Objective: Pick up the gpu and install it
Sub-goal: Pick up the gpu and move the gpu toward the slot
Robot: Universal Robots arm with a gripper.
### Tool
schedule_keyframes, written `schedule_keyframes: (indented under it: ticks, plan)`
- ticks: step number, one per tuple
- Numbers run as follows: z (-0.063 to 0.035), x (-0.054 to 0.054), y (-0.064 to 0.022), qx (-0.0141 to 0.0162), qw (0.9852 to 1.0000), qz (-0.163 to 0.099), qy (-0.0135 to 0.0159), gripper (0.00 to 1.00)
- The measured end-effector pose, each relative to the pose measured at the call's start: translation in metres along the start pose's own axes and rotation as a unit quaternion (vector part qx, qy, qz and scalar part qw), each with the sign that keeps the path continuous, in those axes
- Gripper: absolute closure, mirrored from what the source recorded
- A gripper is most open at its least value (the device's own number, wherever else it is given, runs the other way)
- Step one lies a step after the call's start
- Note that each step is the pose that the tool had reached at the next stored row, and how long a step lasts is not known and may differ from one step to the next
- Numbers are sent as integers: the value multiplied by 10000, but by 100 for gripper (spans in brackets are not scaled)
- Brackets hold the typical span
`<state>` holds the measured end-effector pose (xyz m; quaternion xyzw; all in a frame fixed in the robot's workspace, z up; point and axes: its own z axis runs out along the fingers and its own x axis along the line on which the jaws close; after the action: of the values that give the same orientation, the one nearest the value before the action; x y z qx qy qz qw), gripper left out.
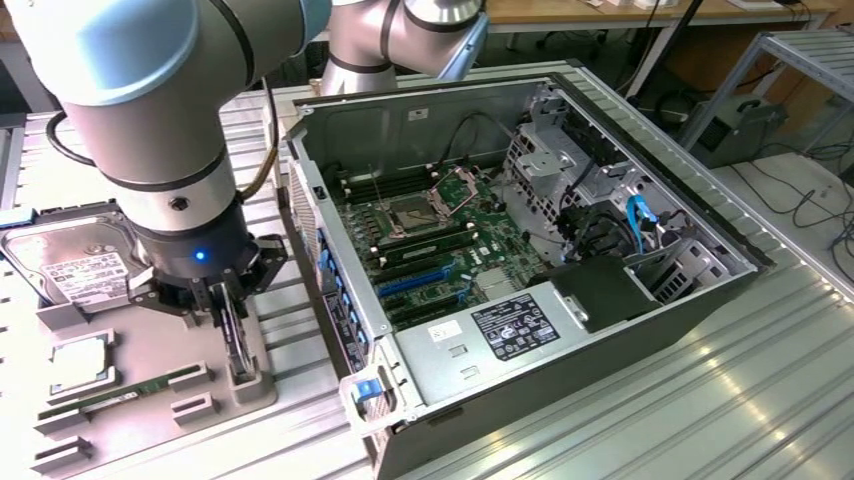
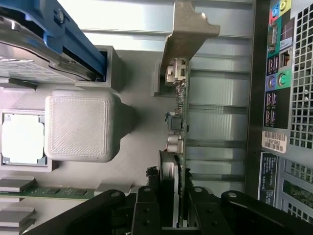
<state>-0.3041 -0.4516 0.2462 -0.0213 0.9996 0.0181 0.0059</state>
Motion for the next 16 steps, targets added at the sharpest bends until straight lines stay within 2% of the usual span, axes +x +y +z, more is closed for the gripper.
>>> schedule_keyframes:
  ticks: [10, 16]
  plan:
    - [-185, -2, 7, 0, 10000, 0, 8, 72]
    - [-256, -3, 9, 0, 10000, 0, 7, 72]
